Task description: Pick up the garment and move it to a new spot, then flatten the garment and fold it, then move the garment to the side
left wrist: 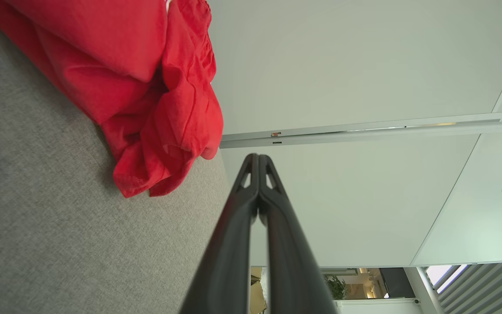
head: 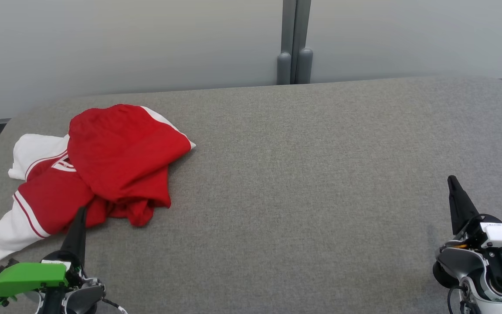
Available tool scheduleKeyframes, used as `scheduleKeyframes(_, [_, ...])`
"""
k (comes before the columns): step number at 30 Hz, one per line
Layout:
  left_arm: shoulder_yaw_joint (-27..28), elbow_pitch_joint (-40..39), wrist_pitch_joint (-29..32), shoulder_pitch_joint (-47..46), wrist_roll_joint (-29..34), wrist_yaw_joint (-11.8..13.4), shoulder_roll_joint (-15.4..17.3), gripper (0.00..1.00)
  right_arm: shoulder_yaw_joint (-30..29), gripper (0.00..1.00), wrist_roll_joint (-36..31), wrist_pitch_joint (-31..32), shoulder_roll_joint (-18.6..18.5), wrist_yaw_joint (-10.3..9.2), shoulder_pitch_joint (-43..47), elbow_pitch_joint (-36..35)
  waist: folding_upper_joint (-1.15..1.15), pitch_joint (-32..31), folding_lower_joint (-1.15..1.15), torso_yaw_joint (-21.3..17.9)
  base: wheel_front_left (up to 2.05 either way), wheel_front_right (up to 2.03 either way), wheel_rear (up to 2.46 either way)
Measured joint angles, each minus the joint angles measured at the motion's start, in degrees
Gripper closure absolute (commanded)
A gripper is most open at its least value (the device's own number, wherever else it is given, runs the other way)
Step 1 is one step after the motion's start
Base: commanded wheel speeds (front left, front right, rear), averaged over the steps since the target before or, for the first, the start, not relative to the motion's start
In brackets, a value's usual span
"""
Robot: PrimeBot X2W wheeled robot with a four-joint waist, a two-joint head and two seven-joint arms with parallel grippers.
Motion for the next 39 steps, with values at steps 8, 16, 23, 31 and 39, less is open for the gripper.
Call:
scheduleKeyframes(8, [0.00,0.00,0.00,0.00,0.00,0.00,0.00,1.00,-0.01,1.00,0.00,0.00,0.00,0.00,0.00,0.00,0.00,0.00,0.00,0.00,0.00,0.00,0.00])
scheduleKeyframes(16, [-0.01,0.00,0.00,0.00,0.00,0.00,0.00,1.00,-0.01,1.00,0.00,0.00,0.01,0.00,0.00,0.00,0.00,0.00,0.00,0.00,0.00,0.00,0.00])
scheduleKeyframes(23, [-0.01,0.00,0.00,0.00,0.00,0.00,0.00,1.00,-0.01,1.00,0.00,0.00,0.01,0.00,0.00,0.00,0.00,0.00,0.00,0.00,0.00,0.00,0.00])
scheduleKeyframes(31, [-0.01,0.00,0.00,0.00,0.00,0.00,0.00,1.00,-0.01,1.00,-0.04,0.00,0.01,0.00,0.00,0.00,0.00,0.00,0.00,0.00,0.00,0.00,0.00])
scheduleKeyframes(39, [-0.01,0.00,-0.18,0.00,0.00,0.00,0.00,1.00,-0.01,1.00,-0.05,0.00,0.01,0.00,0.00,0.00,0.00,0.00,0.00,0.00,0.00,0.00,0.00])
